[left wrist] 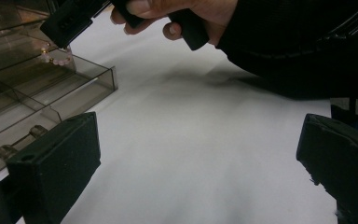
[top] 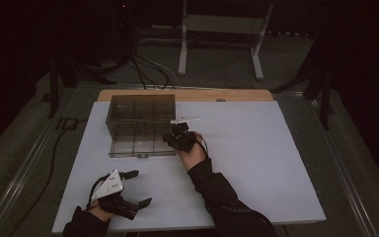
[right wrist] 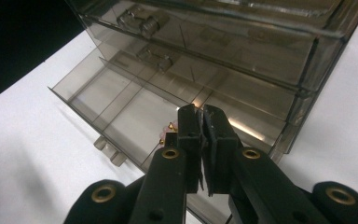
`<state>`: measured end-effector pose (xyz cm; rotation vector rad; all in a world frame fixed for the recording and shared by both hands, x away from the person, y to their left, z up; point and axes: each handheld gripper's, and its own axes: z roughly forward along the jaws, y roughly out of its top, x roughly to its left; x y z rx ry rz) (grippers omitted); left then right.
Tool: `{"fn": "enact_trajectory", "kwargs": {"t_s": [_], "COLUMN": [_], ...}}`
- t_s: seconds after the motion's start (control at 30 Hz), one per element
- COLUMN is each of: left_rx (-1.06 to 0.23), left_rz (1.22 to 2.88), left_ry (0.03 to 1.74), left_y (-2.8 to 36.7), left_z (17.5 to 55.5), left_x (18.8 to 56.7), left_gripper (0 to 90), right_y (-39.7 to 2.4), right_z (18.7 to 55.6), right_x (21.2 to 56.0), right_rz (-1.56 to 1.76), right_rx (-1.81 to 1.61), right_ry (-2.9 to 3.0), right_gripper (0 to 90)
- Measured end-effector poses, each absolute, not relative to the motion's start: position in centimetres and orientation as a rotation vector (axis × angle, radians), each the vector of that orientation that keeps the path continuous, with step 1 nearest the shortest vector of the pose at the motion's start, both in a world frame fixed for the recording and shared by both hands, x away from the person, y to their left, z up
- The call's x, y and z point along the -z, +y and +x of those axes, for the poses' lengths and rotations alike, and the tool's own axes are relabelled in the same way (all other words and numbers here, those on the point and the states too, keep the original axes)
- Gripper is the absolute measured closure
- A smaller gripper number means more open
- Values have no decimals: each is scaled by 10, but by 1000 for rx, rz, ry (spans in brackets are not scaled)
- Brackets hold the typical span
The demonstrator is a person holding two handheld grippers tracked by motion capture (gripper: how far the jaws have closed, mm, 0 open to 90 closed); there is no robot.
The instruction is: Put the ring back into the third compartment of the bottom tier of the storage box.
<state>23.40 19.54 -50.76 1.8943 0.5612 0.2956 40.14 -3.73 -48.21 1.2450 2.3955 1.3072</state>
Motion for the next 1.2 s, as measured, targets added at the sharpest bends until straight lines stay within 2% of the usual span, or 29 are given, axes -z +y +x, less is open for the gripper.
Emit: {"fn": "enact_trajectory", "kwargs": {"t_s": [0.63, 0.67, 0.87, 0.9, 1.0, 1.1, 1.2], "left_rx": [-296, -297, -300, -300, -291, -292, -291], "left_rz": [1890, 1888, 1890, 1890, 1890, 1887, 1889], "left_ry": [563, 560, 560, 560, 563, 561, 564], "left_y": [195, 195, 195, 195, 195, 195, 195], "left_z": [234, 234, 234, 234, 234, 234, 234], "left_x": [507, 507, 507, 507, 507, 507, 507], "left_gripper": [6, 6, 6, 6, 6, 6, 6], "right_y": [-29, -27, -27, -27, -29, -29, -31], "right_z": [405, 406, 404, 404, 402, 400, 394], "right_x": [500, 502, 498, 498, 494, 492, 486], "right_rz": [1299, 1302, 1274, 1274, 1251, 1236, 1199], "right_rx": [-1323, -1328, -1361, -1361, -1395, -1403, -1415], "right_ry": [2405, 2428, 2422, 2422, 2434, 2434, 2442], "right_gripper": [855, 787, 637, 637, 540, 514, 442]}}
